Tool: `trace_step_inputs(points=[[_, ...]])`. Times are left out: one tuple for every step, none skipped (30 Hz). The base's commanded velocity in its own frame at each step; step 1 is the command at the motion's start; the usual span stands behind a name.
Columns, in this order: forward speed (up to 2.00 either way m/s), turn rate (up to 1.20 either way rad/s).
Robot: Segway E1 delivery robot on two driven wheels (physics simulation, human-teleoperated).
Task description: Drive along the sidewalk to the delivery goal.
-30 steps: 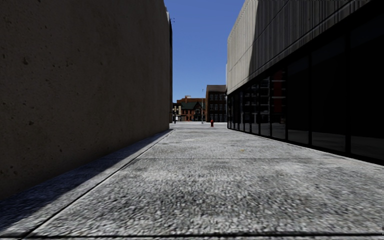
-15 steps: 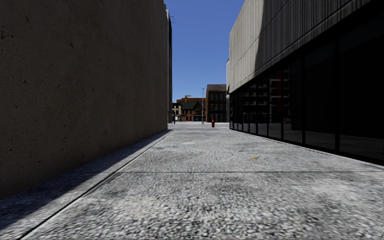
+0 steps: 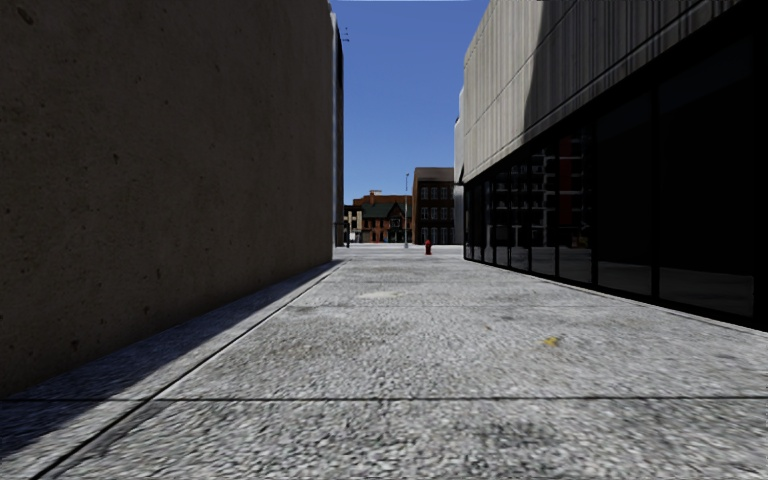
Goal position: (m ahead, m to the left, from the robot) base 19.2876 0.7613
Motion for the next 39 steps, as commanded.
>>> trace_step_inputs(points=[[2.00,0.00],[2.00,0.00],[2.00,0.00],[2.00,0.00],[2.00,0.00],[2.00,0.00],[2.00,0.00],[2.00,0.00],[2.00,0.00],[2.00,0.00],[2.00,0.00],[2.00,0.00],[2.00,0.00],[2.00,0.00],[2.00,0.00],[2.00,0.00],[2.00,0.00],[2.00,0.00],[2.00,0.07],[2.00,0.07],[2.00,0.19],[2.00,0.25],[2.00,0.35],[2.00,0.39],[2.00,0.39],[2.00,0.43],[2.00,0.44],[2.00,0.45],[2.00,0.45],[2.00,0.45],[2.00,0.43],[2.00,0.40],[2.00,0.39],[2.00,0.39],[2.00,0.39],[2.00,0.33],[2.00,0.00],[2.00,0.00],[2.00,0.00]])
